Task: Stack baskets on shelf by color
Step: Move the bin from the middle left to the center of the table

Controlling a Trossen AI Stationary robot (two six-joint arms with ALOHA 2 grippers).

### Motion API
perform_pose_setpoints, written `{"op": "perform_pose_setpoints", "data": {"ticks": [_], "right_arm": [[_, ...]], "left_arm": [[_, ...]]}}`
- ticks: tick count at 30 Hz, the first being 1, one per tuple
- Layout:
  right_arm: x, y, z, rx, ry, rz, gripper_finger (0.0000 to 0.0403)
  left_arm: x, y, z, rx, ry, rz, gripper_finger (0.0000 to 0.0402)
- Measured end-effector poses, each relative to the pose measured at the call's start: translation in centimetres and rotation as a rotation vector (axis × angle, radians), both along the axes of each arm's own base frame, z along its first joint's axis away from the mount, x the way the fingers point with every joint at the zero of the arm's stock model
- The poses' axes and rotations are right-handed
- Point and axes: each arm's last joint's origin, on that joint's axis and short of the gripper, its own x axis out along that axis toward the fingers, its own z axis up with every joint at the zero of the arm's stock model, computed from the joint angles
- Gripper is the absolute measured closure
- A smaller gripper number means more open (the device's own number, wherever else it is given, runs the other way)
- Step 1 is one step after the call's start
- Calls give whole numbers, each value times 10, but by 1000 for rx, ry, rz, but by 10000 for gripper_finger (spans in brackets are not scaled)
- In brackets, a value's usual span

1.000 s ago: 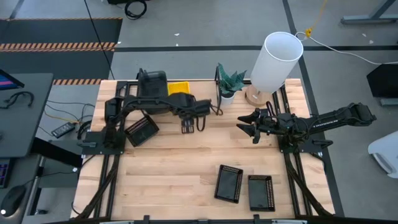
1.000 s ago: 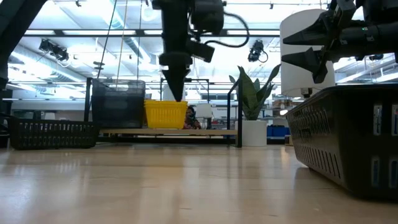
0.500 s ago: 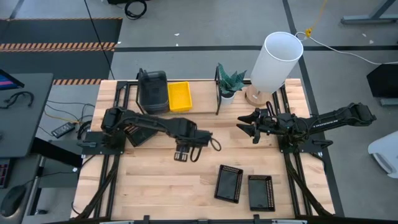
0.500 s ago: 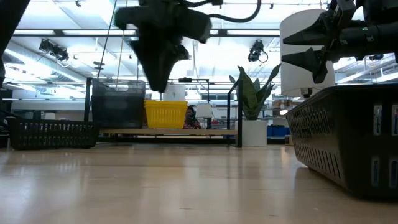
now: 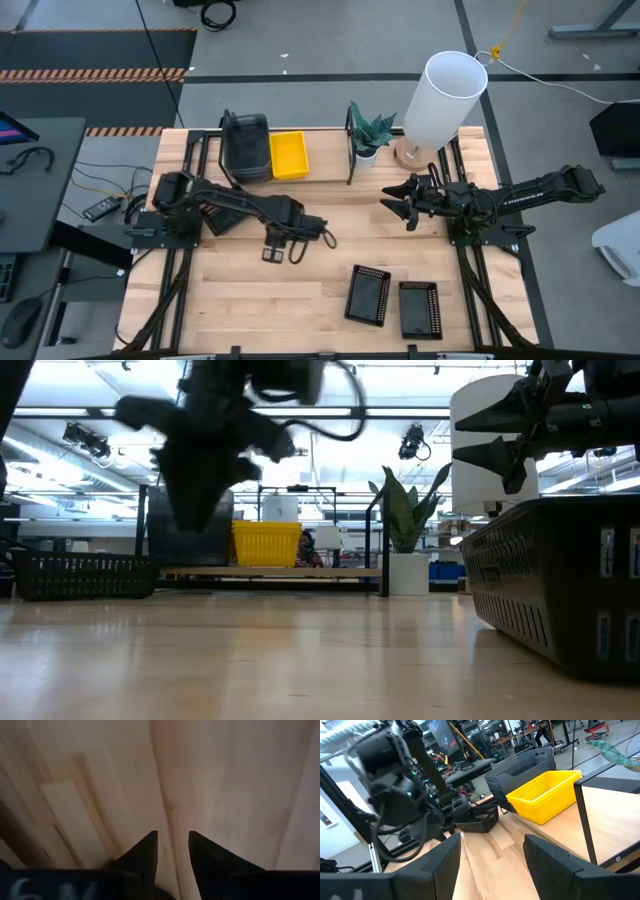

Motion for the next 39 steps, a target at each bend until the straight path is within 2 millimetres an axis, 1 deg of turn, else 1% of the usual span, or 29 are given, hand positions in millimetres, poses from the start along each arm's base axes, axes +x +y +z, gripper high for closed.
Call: {"op": "perform_pose_setpoints", "data": {"ticks": [2,5,10,15,19,24,28,30,33,35,39], "right_arm": [[0,0,0,0,2,0,182],[0,0,0,0,2,0,182],[0,0,0,0,2,0,182],[0,0,0,0,1,0,182],[0,0,0,0,2,0,182],[0,0,0,0,2,0,182],[0,0,0,0,2,0,182],[0,0,0,0,2,0,182],[0,0,0,0,1,0,182],[0,0,0,0,2,0,182],[0,0,0,0,2,0,182]], "left_arm": [[-14,5,-3,1,-25,40,285],[-36,10,0,0,-83,120,285],[-74,18,0,22,-120,328,285],[-106,24,-11,123,-133,559,284],[-124,26,-24,147,-97,645,266],[-135,27,-41,167,-40,689,229],[-140,32,-48,179,-19,711,220],[-139,31,-50,156,-28,684,229],[-130,24,-51,63,-88,594,255],[-122,18,-51,3,-155,527,274],[-105,6,-43,-63,-300,433,305]]}}
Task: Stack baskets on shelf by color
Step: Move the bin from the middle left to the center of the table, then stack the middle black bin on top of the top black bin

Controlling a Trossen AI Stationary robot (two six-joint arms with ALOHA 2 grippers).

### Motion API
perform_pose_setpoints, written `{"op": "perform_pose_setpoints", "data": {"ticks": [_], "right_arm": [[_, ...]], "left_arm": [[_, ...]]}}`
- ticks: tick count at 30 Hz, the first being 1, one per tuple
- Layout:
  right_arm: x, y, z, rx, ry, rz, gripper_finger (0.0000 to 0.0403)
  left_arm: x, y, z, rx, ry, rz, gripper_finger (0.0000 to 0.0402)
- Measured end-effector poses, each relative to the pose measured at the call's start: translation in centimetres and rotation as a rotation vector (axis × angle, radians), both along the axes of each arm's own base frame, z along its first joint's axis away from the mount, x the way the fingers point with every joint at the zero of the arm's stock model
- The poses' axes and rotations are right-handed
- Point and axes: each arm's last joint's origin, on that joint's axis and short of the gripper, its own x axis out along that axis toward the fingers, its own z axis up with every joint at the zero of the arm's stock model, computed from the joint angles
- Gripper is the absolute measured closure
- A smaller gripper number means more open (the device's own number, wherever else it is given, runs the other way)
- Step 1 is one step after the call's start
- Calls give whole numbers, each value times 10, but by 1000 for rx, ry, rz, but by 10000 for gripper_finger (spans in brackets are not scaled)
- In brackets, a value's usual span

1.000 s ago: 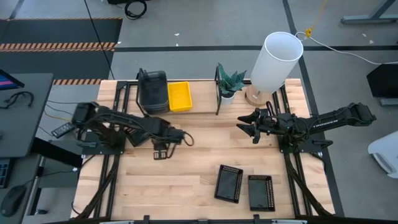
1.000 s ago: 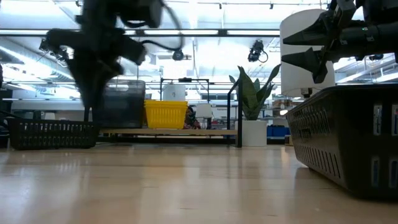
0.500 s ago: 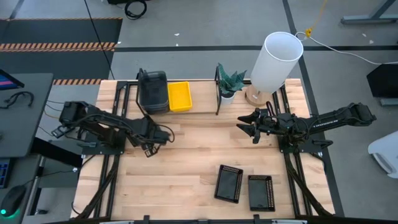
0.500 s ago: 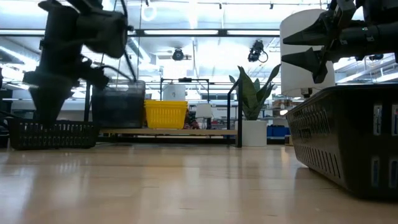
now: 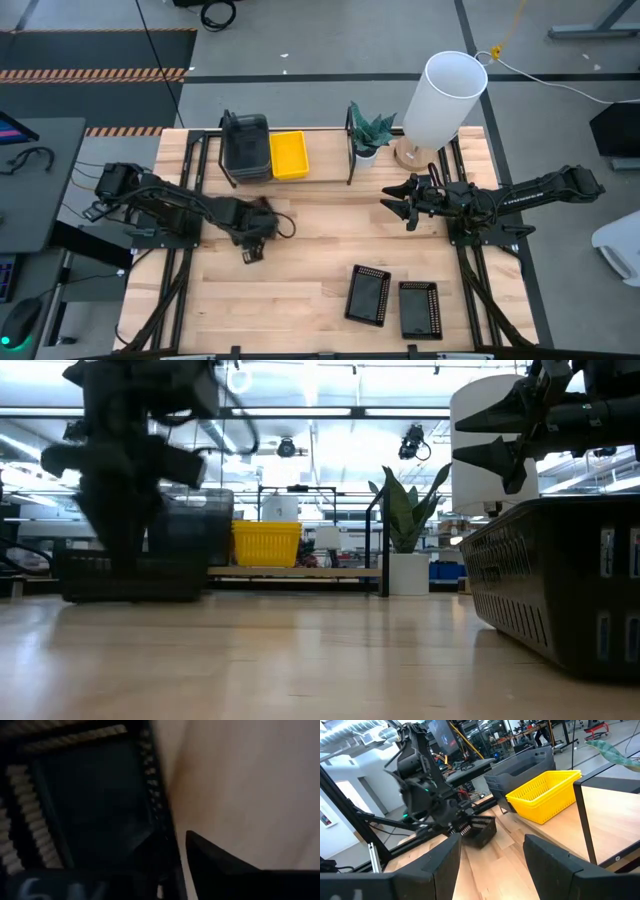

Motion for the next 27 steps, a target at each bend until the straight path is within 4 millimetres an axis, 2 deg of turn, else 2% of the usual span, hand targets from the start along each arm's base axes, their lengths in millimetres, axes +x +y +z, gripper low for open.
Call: {"op": "perform_pose_setpoints", "data": {"ticks": [7,12,15,20,27], "right_arm": [[0,0,0,0,0,0,182],[0,0,0,0,0,0,182],[0,0,0,0,0,0,182],[0,0,0,0,0,0,182],[0,0,0,0,-1,0,182]], "left_arm": [[19,-13,12,4,-184,-112,349],[27,-30,17,48,-306,-355,373],[30,-35,20,103,-367,-295,373],[36,-35,26,94,-416,-202,346],[56,-40,46,67,-435,-135,318]]}}
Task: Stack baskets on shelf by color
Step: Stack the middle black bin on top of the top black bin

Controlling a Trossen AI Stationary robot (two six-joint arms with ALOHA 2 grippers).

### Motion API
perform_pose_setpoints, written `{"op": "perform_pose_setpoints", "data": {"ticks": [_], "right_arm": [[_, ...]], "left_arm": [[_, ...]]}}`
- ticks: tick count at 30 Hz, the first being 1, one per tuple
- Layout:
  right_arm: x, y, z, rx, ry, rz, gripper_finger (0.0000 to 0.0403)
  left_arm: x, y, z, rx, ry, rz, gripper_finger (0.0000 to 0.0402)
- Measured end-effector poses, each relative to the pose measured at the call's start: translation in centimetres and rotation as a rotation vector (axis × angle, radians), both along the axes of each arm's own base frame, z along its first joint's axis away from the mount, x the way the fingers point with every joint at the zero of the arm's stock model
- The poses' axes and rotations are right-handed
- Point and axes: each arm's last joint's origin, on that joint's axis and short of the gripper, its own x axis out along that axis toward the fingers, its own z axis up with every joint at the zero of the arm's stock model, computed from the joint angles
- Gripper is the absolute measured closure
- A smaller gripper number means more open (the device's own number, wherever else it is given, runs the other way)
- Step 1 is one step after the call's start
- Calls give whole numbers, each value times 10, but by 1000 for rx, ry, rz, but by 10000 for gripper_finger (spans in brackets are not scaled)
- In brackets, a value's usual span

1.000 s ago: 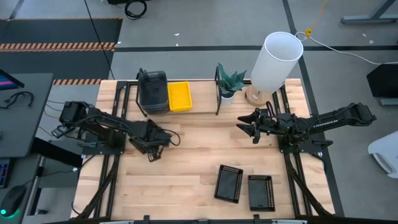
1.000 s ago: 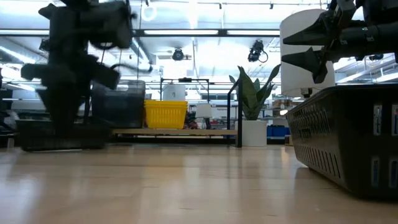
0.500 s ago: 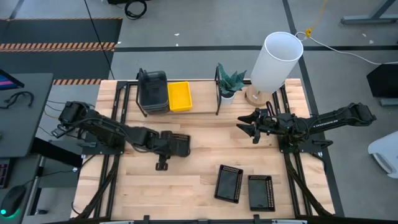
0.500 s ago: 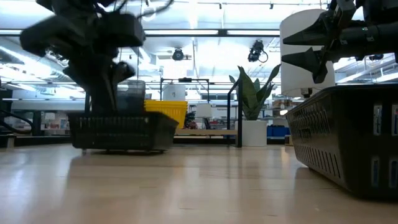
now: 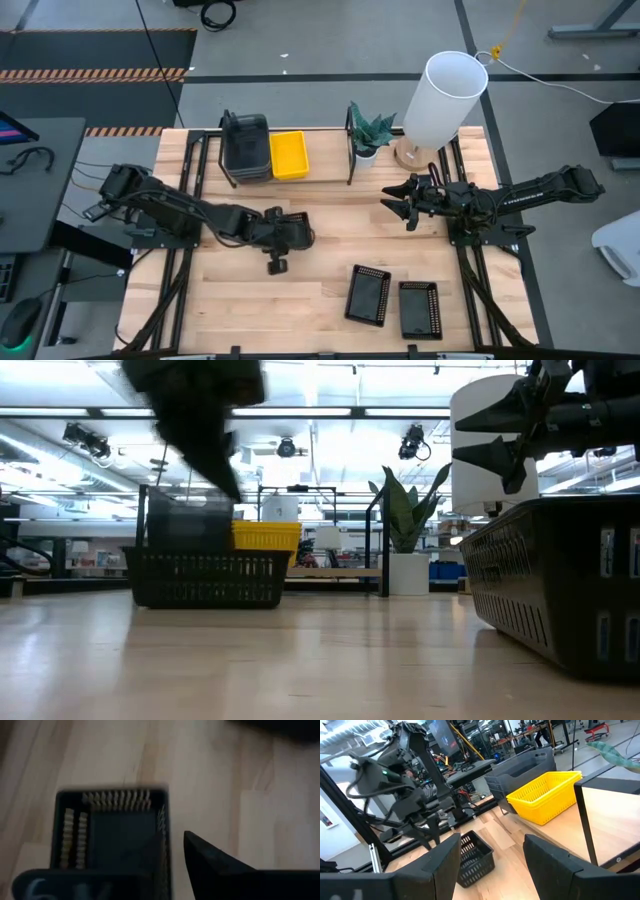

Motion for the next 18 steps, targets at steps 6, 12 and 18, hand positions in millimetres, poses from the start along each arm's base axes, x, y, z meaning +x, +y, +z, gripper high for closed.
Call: {"op": "perform_pose_setpoints", "data": {"ticks": [6,12,18], "right_arm": [[1,0,-2,-1,12,0,182],[2,0,-3,-2,25,2,182],[2,0,-4,-2,34,1,182]], "left_arm": [[38,-12,2,4,31,-4,305],[78,-21,-7,0,150,-16,303],[108,-26,-10,17,195,-34,294]]}}
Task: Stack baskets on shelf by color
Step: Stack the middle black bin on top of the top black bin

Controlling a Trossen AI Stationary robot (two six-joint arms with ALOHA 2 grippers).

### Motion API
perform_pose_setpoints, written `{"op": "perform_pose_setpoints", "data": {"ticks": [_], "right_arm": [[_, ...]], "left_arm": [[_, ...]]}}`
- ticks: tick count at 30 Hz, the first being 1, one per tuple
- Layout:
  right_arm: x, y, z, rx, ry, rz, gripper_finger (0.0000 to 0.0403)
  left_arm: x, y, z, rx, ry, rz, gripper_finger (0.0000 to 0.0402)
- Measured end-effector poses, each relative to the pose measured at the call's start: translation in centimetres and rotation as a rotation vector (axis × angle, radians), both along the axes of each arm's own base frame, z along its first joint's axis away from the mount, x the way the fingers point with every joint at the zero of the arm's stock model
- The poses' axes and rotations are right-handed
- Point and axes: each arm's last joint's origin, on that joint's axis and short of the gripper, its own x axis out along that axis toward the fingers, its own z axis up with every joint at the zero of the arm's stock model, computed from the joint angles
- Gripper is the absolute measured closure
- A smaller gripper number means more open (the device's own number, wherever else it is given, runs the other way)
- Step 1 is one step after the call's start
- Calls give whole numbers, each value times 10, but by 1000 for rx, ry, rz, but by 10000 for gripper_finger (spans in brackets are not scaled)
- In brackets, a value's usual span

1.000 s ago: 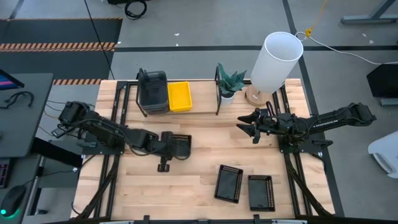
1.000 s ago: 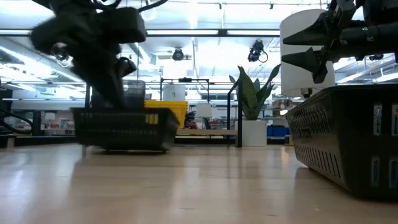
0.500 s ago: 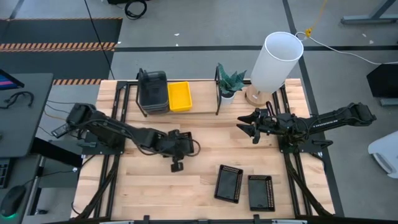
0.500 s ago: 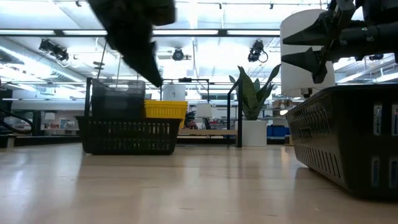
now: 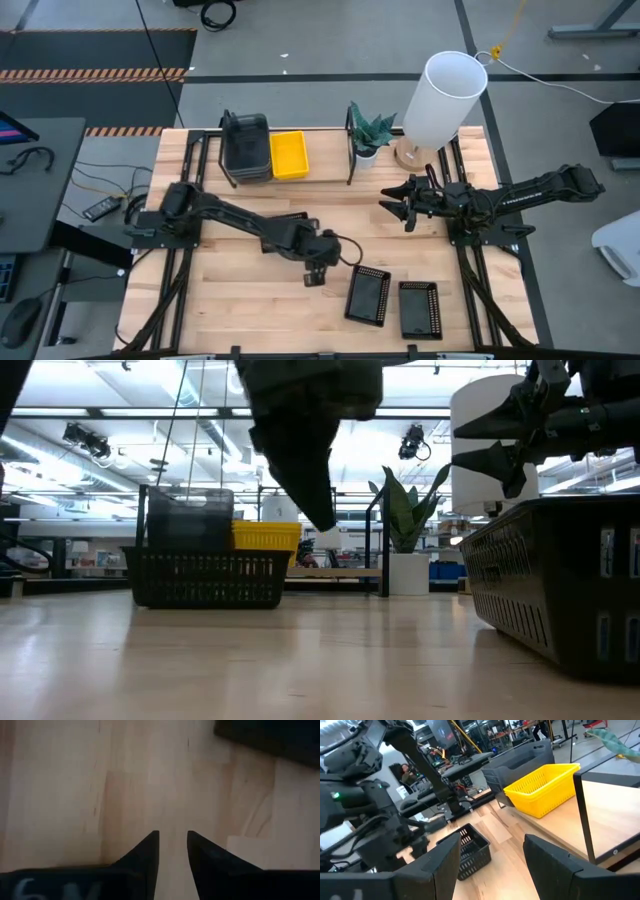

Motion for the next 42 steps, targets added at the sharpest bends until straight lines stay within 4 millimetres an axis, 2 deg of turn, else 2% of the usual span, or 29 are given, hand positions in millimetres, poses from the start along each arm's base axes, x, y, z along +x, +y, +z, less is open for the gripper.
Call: {"op": "perform_pose_setpoints", "data": {"ticks": [11,20,23,28,36,42], "right_arm": [[1,0,0,0,0,-1,182],[1,0,0,0,3,-1,182],[1,0,0,0,2,-1,182],[1,0,0,0,3,-1,182],[1,0,0,0,2,-1,182],[1,0,0,0,2,-1,182]], "left_arm": [[39,-11,23,-12,-82,-26,253],[69,-15,23,-36,-213,-28,243],[72,-19,22,-10,-226,-201,244],[68,-34,22,140,-221,-497,253],[60,-63,18,499,-198,-989,259],[53,-86,3,755,-112,-1323,259]]}}
